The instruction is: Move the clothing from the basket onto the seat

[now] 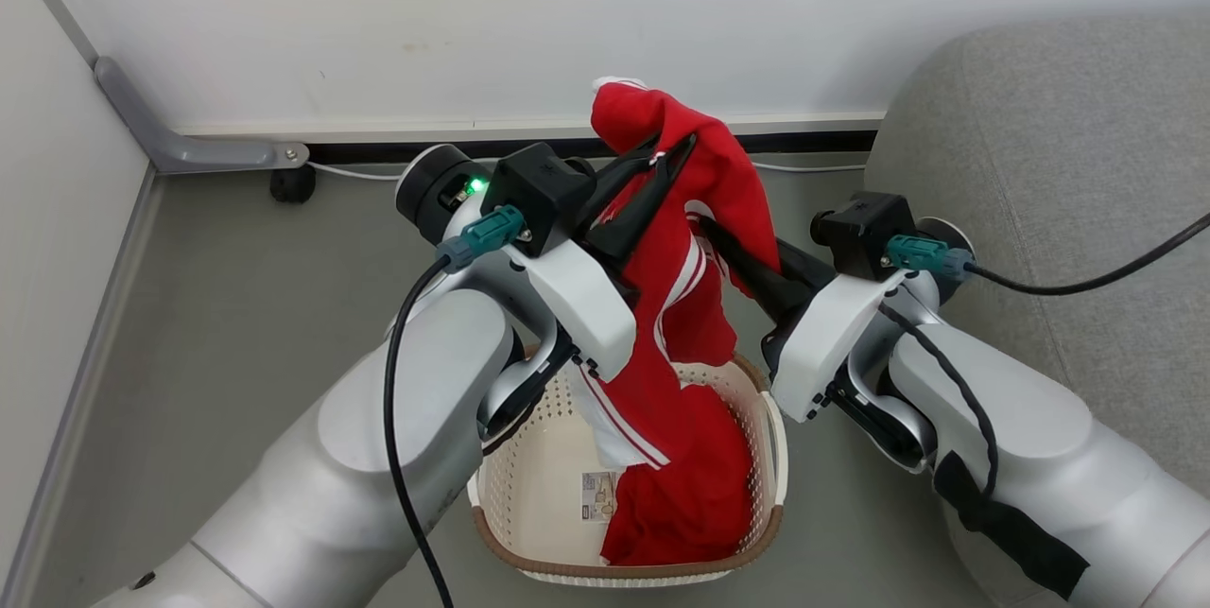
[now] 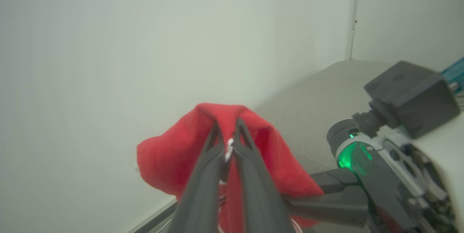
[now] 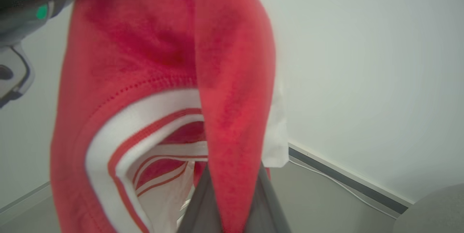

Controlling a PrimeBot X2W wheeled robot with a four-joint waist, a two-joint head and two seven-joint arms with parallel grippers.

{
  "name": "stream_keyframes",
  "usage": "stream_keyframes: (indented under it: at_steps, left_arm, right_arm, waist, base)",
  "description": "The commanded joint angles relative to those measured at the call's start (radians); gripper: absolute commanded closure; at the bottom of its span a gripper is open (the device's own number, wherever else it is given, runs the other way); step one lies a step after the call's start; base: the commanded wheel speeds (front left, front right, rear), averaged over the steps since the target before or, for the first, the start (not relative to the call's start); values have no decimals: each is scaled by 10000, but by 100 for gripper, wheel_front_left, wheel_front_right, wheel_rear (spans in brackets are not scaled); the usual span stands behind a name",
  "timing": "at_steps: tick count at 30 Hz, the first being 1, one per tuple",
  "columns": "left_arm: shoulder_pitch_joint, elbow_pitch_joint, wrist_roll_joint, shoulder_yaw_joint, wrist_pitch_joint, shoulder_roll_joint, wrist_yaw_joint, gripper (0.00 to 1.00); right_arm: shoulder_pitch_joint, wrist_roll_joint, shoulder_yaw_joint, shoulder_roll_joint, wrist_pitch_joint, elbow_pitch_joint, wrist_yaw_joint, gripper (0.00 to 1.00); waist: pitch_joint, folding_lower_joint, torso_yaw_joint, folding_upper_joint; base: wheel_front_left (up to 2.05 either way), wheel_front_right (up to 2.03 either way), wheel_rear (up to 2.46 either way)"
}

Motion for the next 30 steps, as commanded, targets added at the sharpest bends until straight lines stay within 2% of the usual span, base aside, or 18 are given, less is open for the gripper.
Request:
stream_keyframes:
  at_steps: [1, 15, 23, 30]
  left_arm:
    - [-537, -159, -85, 305, -69, 186, 33, 0]
    - [-437, 362, -129, 147, -397, 177, -114, 0]
    - [-74, 652, -135, 210, -666, 278, -224, 0]
    - [433, 751, -125, 280, -758, 317, -405, 0]
  right_arm:
    - [-122, 28, -145, 4, -130, -224, 40, 100]
    - [376, -532, -1243, -111, -134, -886, 40, 100]
    - [811, -851, -1916, -259, -135, -1188, 40, 100]
    - [1240, -1148, -2689, -415, -135, -1635, 40, 100]
  waist:
    - [-3, 0, -19, 0]
    - [-13, 0, -264, 0]
    - [-25, 0, -917, 0]
    - [-126, 0, -1805, 0]
  base:
    - [0, 0, 0]
    - [0, 0, 0]
    - [0, 0, 0]
    - [0, 0, 0]
